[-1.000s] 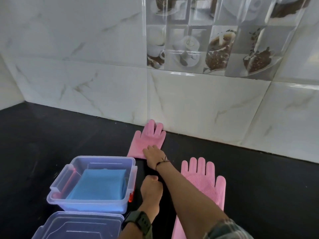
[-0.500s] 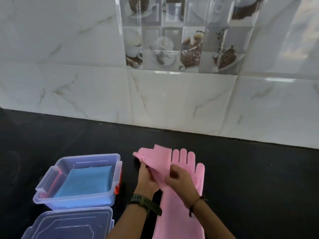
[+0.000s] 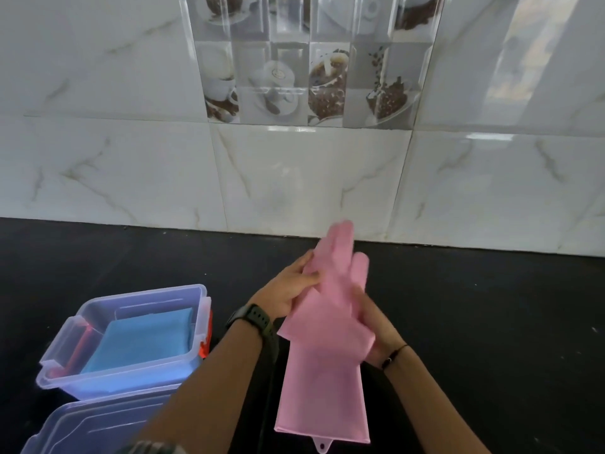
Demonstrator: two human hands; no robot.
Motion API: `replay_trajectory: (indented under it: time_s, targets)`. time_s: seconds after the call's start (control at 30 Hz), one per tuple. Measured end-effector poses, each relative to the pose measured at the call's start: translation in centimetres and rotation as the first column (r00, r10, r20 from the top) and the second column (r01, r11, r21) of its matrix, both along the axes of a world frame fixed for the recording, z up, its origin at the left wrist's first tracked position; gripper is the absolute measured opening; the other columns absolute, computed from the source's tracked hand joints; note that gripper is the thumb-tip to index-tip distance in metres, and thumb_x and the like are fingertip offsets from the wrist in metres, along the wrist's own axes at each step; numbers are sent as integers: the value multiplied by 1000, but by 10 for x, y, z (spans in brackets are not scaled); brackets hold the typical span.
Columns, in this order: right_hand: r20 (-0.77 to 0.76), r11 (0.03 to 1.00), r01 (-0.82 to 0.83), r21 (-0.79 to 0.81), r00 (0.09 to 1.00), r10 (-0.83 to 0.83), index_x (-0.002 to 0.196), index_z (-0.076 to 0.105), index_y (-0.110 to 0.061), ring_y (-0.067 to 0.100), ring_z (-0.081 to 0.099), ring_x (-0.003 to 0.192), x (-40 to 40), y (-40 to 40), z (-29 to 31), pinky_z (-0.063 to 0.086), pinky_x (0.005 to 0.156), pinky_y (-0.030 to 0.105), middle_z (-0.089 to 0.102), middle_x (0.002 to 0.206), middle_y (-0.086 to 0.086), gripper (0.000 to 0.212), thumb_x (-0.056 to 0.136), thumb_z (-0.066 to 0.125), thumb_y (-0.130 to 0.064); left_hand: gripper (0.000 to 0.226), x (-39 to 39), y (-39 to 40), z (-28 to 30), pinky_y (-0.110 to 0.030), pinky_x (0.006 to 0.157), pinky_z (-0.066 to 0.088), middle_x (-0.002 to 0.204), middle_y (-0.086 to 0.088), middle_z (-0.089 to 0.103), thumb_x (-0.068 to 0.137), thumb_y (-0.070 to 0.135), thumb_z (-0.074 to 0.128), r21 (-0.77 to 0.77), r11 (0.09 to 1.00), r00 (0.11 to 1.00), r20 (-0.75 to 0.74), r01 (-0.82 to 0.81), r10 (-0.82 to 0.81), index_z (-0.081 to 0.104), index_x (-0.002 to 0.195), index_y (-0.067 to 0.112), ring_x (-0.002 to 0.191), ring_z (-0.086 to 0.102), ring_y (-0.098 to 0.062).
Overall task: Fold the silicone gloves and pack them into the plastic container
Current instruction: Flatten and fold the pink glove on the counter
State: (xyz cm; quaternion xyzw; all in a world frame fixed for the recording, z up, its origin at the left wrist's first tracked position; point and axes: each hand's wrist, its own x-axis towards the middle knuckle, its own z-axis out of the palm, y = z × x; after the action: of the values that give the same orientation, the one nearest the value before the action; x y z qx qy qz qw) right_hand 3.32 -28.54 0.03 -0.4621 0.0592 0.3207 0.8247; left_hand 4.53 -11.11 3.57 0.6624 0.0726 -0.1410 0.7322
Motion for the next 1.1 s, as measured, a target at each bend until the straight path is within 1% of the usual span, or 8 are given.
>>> replay_trajectory:
  time_s: [0.1, 0.17, 0.23, 0.37, 0.47, 0.57, 0.77, 1.1]
  targets:
    - [50, 843, 51, -535, 998, -29, 120, 53, -1, 31, 58, 102, -3, 9, -12, 50, 89, 44, 61, 112, 18, 39, 83, 63, -9, 47, 0, -2, -25, -50, 106, 44, 131, -14, 57, 90, -7, 44, 313, 943, 983, -105, -114, 153, 50, 134, 8, 119, 55, -33]
    - [135, 696, 125, -708, 990, -40, 112, 56, 1, 30, 57, 97, -2, 17, -18, 50, 90, 43, 60, 111, 22, 33, 79, 60, 0, 48, -5, -5, -45, -48, 104, 46, 129, -17, 58, 87, -12, 36, 386, 886, 943, -101, -257, 317, 54, 129, 3, 118, 55, -34]
    - [253, 612, 177, -771, 967, 39, 111, 55, 1, 25, 55, 86, 0, 24, -15, 51, 76, 35, 60, 102, 20, 31, 79, 56, 1, 54, -9, -7, -55, -39, 103, 46, 131, -12, 57, 86, -12, 34, 385, 839, 903, -33, -385, 429, 54, 131, 8, 117, 55, -28]
    - [433, 576, 325, -750, 899, 57, 108, 51, -3, 20, 50, 70, 4, 30, -6, 39, 52, 24, 58, 94, 17, 31, 77, 51, 0, 55, -14, -9, -50, -28, 87, 46, 113, -2, 61, 85, -8, 38, 354, 782, 858, 198, -513, 473, 56, 130, 19, 97, 56, -18]
    - [422, 551, 320, -771, 904, 65, 112, 47, -3, 15, 46, 64, 4, 29, -11, 35, 49, 21, 55, 86, 10, 35, 77, 50, 2, 49, -20, -13, -49, -29, 96, 43, 123, -8, 59, 88, -6, 40, 392, 768, 862, 262, -506, 434, 58, 127, 17, 106, 55, -20]
    - [296, 579, 218, -785, 954, 43, 118, 45, -4, 16, 48, 77, 0, 23, -16, 39, 57, 22, 50, 96, 7, 41, 78, 55, 1, 46, -28, -18, -58, -29, 102, 41, 129, -11, 59, 88, -11, 37, 446, 772, 889, 156, -453, 431, 62, 123, 6, 118, 54, -24]
    - [360, 595, 294, -748, 933, -8, 123, 46, -5, 20, 51, 87, 2, 18, -15, 43, 63, 24, 54, 106, 9, 45, 79, 56, -1, 37, -33, -20, -53, -23, 93, 40, 126, -12, 58, 91, -6, 42, 469, 732, 867, 205, -495, 455, 61, 121, 6, 115, 55, -22]
    - [133, 770, 129, -624, 989, -58, 131, 41, -4, 33, 54, 113, -21, -4, -8, 48, 97, 46, 51, 131, 18, 54, 82, 64, -7, 60, -58, -22, -47, -41, 100, 50, 137, -12, 45, 85, -5, 46, 564, 792, 956, -13, -236, 294, 38, 141, 15, 116, 53, -28]
